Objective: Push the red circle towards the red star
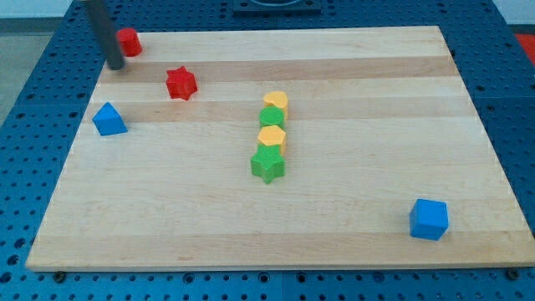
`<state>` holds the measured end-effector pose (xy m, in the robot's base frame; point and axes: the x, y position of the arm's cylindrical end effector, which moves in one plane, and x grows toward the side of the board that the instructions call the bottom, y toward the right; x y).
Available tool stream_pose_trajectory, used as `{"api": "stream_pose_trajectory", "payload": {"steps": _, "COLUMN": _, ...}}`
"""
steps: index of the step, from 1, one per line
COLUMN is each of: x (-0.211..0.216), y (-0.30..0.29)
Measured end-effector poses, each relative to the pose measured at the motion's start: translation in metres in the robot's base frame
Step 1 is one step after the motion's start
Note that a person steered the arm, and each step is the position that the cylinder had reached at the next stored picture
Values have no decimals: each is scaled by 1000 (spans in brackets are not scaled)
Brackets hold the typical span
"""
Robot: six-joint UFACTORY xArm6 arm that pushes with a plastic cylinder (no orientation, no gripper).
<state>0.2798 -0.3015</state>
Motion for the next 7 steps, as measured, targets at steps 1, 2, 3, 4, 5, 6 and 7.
{"api": "stream_pose_trajectory", "payload": {"steps": 1, "x": -3, "y": -3}}
{"api": "stream_pose_trajectory", "payload": {"steps": 2, "x": -6, "y": -3}}
{"api": "stream_pose_trajectory", "payload": {"steps": 3, "x": -26, "y": -3}}
{"api": "stream_pose_trajectory", "payload": {"steps": 4, "x": -36, "y": -3}}
{"api": "stream_pose_trajectory", "payload": {"steps": 5, "x": -40, "y": -3}}
{"api": "stream_pose_trajectory", "payload": {"steps": 6, "x": -53, "y": -3}}
{"api": "stream_pose_trajectory", "payload": {"steps": 7, "x": -73, "y": -3}}
